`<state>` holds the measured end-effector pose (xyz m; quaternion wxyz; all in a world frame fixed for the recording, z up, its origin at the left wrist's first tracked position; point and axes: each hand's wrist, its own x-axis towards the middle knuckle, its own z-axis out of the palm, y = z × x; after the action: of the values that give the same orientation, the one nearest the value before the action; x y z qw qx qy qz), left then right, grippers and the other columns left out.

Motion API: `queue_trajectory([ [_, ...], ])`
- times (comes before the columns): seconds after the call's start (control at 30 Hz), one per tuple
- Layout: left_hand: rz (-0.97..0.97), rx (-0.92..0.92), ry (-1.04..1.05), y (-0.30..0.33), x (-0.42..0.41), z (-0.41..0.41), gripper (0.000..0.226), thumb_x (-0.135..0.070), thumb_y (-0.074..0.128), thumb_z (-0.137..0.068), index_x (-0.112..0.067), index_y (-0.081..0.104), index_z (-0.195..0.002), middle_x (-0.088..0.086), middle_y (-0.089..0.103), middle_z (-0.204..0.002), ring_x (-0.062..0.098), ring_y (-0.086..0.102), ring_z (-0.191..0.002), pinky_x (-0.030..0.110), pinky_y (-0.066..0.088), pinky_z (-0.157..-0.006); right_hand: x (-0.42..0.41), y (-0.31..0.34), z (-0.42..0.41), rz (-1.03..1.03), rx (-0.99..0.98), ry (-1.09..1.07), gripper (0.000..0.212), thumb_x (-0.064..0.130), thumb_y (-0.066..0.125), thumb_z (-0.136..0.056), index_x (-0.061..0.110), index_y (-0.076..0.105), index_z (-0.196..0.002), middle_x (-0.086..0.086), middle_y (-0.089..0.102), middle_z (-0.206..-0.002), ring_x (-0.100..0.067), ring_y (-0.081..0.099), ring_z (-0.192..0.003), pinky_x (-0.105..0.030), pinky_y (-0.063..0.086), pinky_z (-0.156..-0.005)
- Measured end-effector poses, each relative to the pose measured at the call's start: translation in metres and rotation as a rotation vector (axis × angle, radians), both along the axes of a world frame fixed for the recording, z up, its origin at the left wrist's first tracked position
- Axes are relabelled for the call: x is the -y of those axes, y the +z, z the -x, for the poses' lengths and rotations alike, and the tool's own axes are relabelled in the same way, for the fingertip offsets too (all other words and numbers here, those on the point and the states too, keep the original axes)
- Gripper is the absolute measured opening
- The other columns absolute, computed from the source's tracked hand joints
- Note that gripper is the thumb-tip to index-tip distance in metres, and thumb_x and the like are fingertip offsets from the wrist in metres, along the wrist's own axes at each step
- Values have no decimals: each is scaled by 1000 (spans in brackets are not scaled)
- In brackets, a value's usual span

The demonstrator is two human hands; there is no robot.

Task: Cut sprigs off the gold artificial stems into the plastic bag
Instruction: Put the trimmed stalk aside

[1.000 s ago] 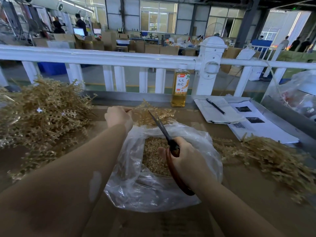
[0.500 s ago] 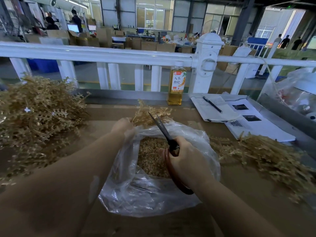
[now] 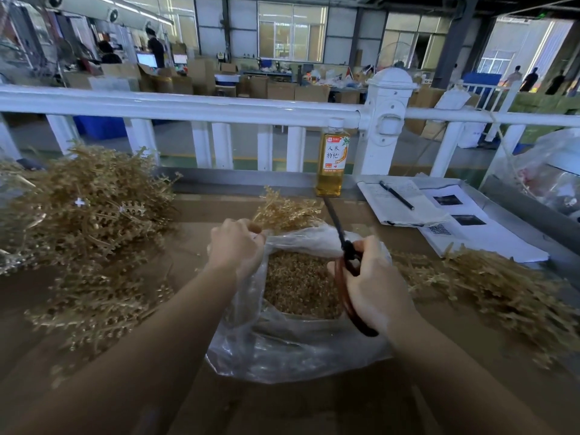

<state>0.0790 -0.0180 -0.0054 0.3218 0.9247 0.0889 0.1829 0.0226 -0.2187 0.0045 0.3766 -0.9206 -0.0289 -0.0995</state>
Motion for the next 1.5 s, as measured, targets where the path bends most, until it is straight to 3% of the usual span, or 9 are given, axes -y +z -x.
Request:
queue_trajectory([
  [0.1,-58,17,13,-7,1,17,19,-32,57,-91,-24,69,-104,0,65,-115,21,56,-108,34,45,-93,5,10,-3,-132,-30,-59,24,40,59,-93,26,42,-103,10,57,-80,-13,62,-68,-36,53,-68],
  [0.27,-110,51,10,-17,3,42,15,-35,60,-89,-29,70,-98,-7,65,-108,16,53,-104,27,34,-78,14,28,-7,-372,-72,-132,23,35,66,-90,22,55,-104,2,63,-83,-5,59,-56,-10,37,-39],
  [0.47,-88,27,-3,-24,2,60,17,-39,60,-87,-30,71,-95,-10,68,-100,15,55,-103,36,44,-92,22,38,-11,-434,-163,-153,15,19,58,-95,13,58,-109,-8,67,-92,-12,59,-66,-22,41,-51],
  [0.63,-144,-40,20,-26,7,68,17,-40,56,-89,-34,68,-100,-13,64,-107,14,52,-110,37,34,-97,21,47,-7,-546,-165,-129,16,24,66,-90,14,60,-102,-10,67,-92,-15,55,-67,-28,43,-62],
  [0.8,-175,-85,46,-28,14,71,20,-42,53,-91,-34,65,-104,-8,60,-112,17,49,-113,36,29,-100,23,47,-5,-479,-54,-211,21,34,66,-90,16,60,-101,-7,68,-90,-15,59,-72,-25,42,-59],
  [1.0,-215,-103,72,-37,18,71,23,-44,46,-94,-34,62,-107,-9,56,-116,16,45,-117,35,22,-103,24,61,-2,-937,-99,-200,20,31,72,-85,18,62,-96,-13,69,-80,-8,54,-47,-20,41,-39],
  [1.1,-217,-90,73,-41,19,71,22,-42,45,-94,-33,62,-107,-9,55,-116,16,44,-117,34,20,-103,31,69,-3,-860,-64,-207,13,30,72,-86,21,64,-90,-11,70,-80,-9,54,-49,-20,42,-41],
  [1.27,-189,-82,72,-41,17,71,24,-41,44,-95,-32,62,-108,-8,56,-115,16,45,-117,35,21,-103,40,44,-10,-288,-37,-265,16,30,62,-92,16,64,-98,-3,67,-93,-24,63,-90,-40,50,-84],
  [1.5,-203,-83,62,-41,15,75,22,-40,45,-95,-32,61,-107,-10,56,-114,15,46,-115,35,23,-104,44,-3,-9,171,-137,-383,32,33,54,-96,7,57,-114,-13,61,-97,-35,60,-98,-33,41,-78],
])
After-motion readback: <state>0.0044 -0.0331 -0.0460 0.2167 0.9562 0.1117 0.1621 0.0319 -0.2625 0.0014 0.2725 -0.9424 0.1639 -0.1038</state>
